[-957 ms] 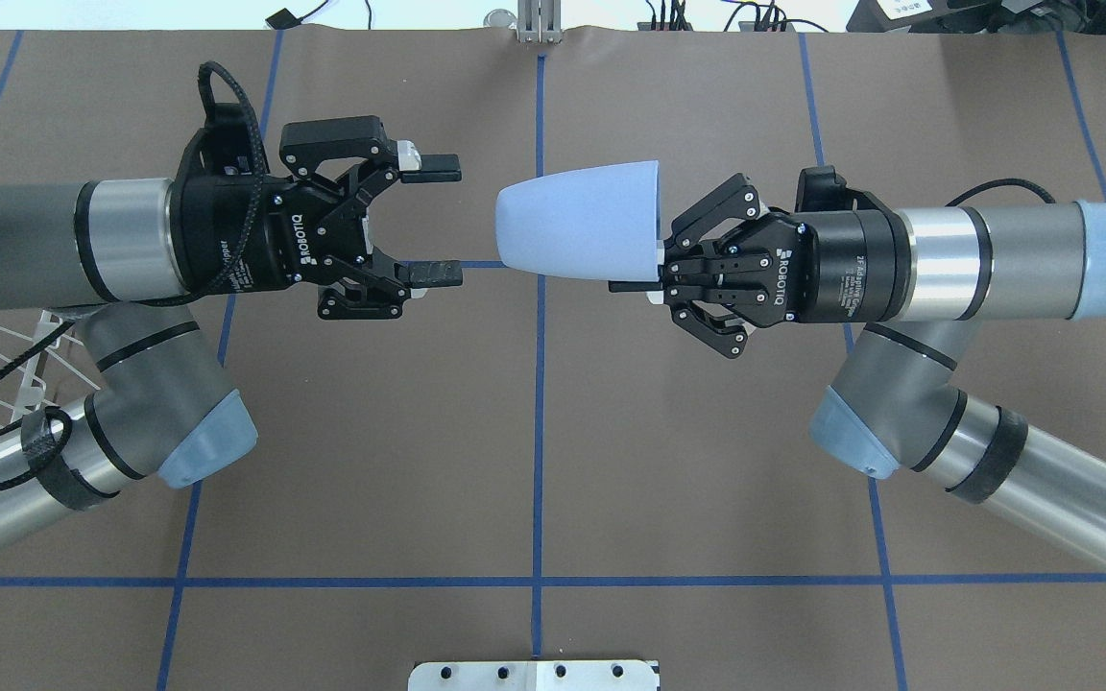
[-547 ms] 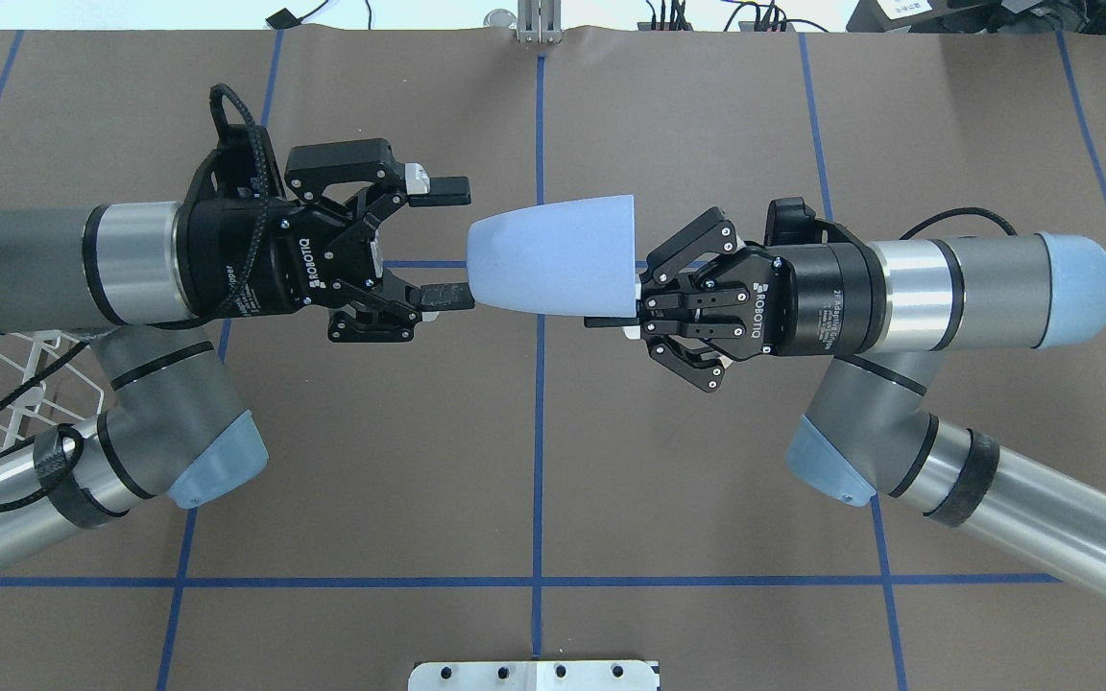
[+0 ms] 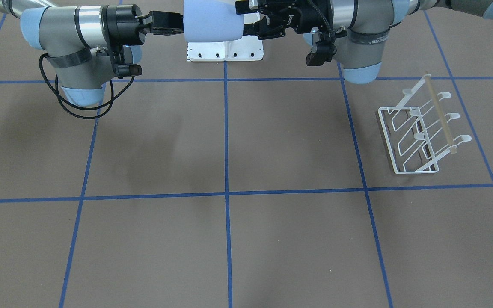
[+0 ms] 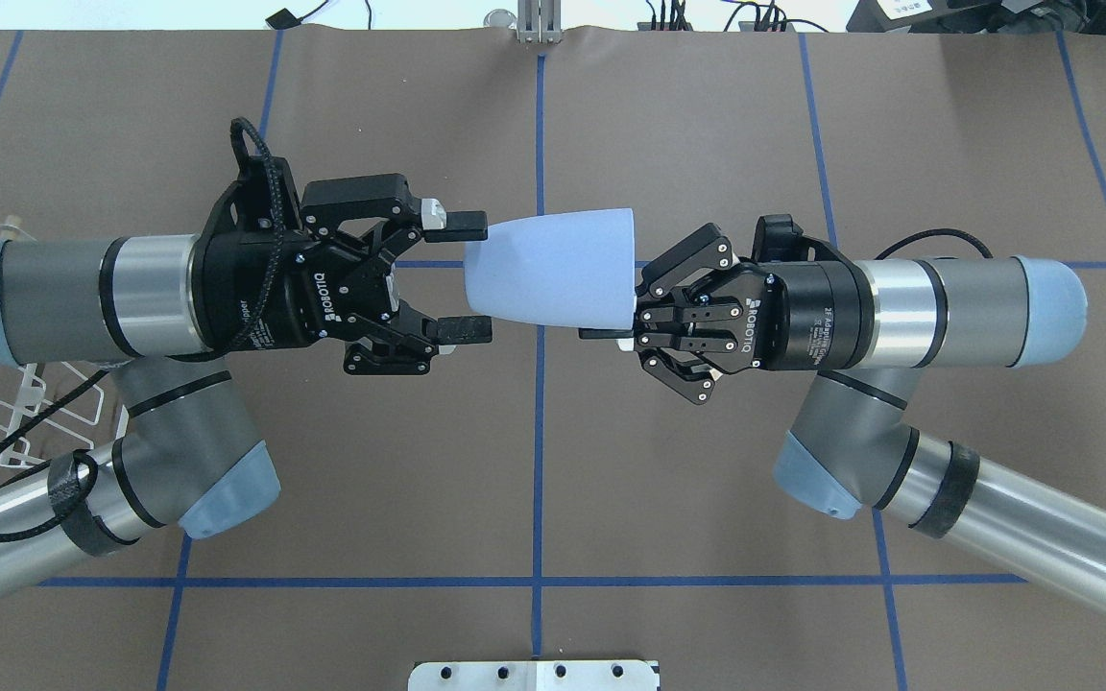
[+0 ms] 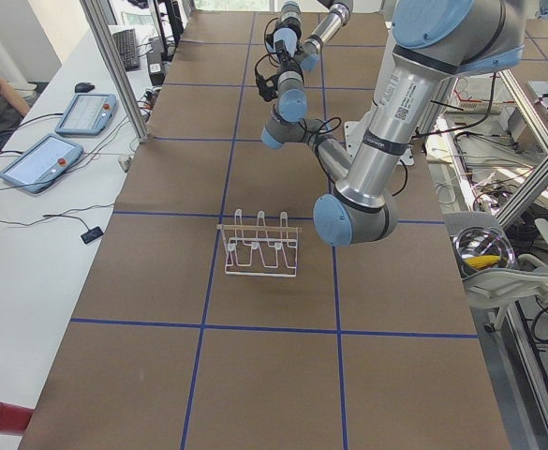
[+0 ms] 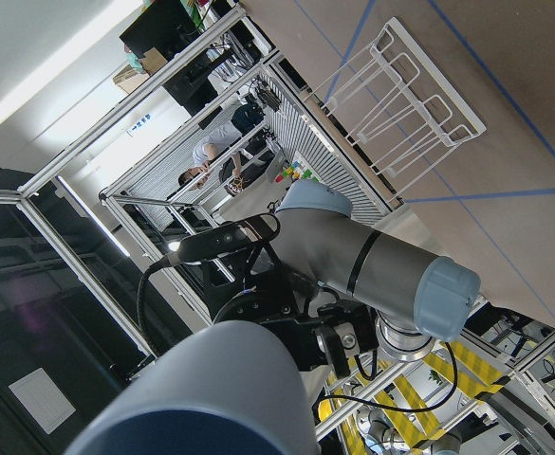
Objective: Hang cup on cup holder
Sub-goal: 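Close the left gripper on the cup's base held out by the right gripper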
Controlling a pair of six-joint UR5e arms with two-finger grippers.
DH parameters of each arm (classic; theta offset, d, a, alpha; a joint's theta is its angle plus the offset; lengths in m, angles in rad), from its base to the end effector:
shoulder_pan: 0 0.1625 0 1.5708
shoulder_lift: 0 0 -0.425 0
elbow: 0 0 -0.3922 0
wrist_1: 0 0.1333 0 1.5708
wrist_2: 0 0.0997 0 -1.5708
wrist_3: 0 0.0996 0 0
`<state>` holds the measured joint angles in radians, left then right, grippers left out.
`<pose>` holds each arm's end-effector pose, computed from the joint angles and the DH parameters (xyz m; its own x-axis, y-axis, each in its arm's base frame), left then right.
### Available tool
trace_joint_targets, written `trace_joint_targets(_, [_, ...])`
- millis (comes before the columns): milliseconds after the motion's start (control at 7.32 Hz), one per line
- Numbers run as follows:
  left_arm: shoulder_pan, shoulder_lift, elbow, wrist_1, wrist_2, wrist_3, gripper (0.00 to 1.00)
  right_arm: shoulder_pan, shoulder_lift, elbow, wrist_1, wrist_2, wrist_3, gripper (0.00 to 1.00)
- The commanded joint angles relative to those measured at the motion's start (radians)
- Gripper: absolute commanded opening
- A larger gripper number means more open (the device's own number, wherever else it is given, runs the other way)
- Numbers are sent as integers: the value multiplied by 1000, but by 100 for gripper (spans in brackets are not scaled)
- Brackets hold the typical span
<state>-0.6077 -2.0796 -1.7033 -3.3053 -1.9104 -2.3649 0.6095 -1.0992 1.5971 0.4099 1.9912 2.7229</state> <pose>0.3652 -0.3760 0.1622 -0.6636 -0.3576 -0.6571 -0.1776 0.9285 -0.3260 -0.3693 -0.3708 0.2208 -0.5520 0.6318 0.5441 0.4617 0.7750 -0.4315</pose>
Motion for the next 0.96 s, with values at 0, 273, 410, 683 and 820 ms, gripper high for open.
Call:
trace_joint_targets(0, [13,0,1,-16,28,0,95,-20,-1,-2,42,-17,4,0])
trace_joint_targets(273, [16,0,-1,-17,30,1,95,-36,-1,-2,44,-35,9,0])
trace_joint_targets(410, [17,0,-1,-17,28,1,95,-39,1,-6,44,-35,8,0])
trace_joint_targets(683, [17,0,-6,-19,28,0,88,-40,2,-6,44,-37,6,0])
trace_joint_targets(820, [22,0,-7,-19,30,0,79,-42,2,-6,46,-43,6,0])
